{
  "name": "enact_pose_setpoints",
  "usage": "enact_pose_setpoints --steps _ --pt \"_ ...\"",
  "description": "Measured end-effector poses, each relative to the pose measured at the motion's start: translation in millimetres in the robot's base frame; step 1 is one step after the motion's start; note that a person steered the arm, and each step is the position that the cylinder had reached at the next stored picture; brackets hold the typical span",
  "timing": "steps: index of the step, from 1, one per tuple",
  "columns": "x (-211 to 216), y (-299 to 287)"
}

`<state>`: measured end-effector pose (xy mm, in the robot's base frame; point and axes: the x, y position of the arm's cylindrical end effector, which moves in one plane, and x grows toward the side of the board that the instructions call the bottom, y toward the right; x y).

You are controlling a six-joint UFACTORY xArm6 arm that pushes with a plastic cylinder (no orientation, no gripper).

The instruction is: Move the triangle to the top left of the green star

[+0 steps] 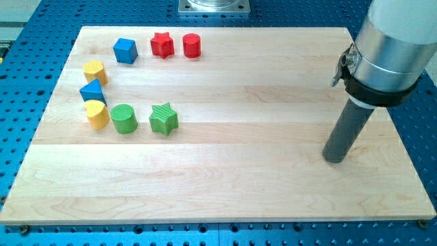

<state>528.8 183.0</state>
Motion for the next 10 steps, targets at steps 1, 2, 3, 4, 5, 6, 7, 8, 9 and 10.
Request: enact_pose_setpoints --steps 1,2,3,4,5,6,7,8,9,10 --pt "0.4 0.0" --pt "0.6 0.0" --pt "0.7 0.0" --pt "0.7 -2.7" --pt "7.0 -28.4" --pt "10.2 -46.4" --pt "19.8 -47.0" --pt "30.7 -47.0" --pt "35.5 -52.5" --pt "40.3 -147.8"
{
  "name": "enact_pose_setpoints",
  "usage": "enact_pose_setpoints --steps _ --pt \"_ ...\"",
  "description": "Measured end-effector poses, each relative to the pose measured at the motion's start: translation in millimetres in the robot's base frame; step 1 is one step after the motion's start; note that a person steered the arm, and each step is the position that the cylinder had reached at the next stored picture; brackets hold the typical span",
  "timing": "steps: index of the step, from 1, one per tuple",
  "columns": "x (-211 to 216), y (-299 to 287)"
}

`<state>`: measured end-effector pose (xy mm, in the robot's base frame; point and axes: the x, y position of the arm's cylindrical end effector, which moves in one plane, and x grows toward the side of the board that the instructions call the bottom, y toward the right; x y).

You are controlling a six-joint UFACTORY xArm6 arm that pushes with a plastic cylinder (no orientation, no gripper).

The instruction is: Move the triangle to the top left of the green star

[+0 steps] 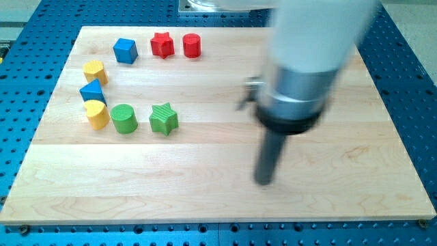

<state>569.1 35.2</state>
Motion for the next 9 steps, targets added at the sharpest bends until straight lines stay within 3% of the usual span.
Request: enact_pose_setpoints --steps 1,3,4,5,8,9 --pt "4.9 -113.0" --pt "-70.2 -314.4" --pt "-122.5 -322.2" --pt "-146.4 -306.8" --pt "-184.9 -265.9" --pt "-190.4 -226.0"
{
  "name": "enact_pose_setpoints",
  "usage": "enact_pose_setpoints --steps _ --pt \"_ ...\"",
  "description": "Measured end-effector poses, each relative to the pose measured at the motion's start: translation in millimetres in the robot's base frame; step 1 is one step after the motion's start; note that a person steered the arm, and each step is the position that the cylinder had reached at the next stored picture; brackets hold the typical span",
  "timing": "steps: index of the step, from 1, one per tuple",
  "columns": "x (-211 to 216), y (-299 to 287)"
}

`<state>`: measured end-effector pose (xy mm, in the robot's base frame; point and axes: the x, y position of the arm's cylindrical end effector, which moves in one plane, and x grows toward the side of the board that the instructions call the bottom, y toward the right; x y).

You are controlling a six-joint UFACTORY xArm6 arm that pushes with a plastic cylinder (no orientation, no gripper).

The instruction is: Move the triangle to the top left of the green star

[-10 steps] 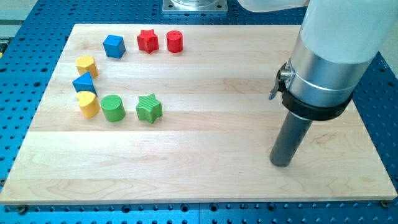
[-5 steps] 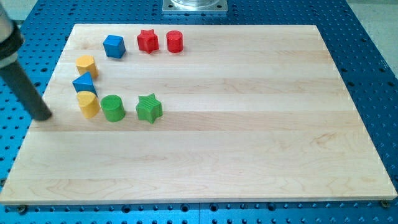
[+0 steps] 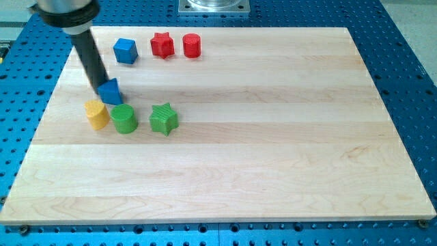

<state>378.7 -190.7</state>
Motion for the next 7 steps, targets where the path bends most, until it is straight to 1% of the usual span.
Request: enact_pose_setpoints --steps 1,2,3,4,5,6,7 --pt "-0.1 62.1" --pt "8.8 77.1" --pt "-20.9 29.9" --pt "9.3 -1.2" --pt "29.1 41.8" --pt "36.9 63.0" --pt "30.0 23.3"
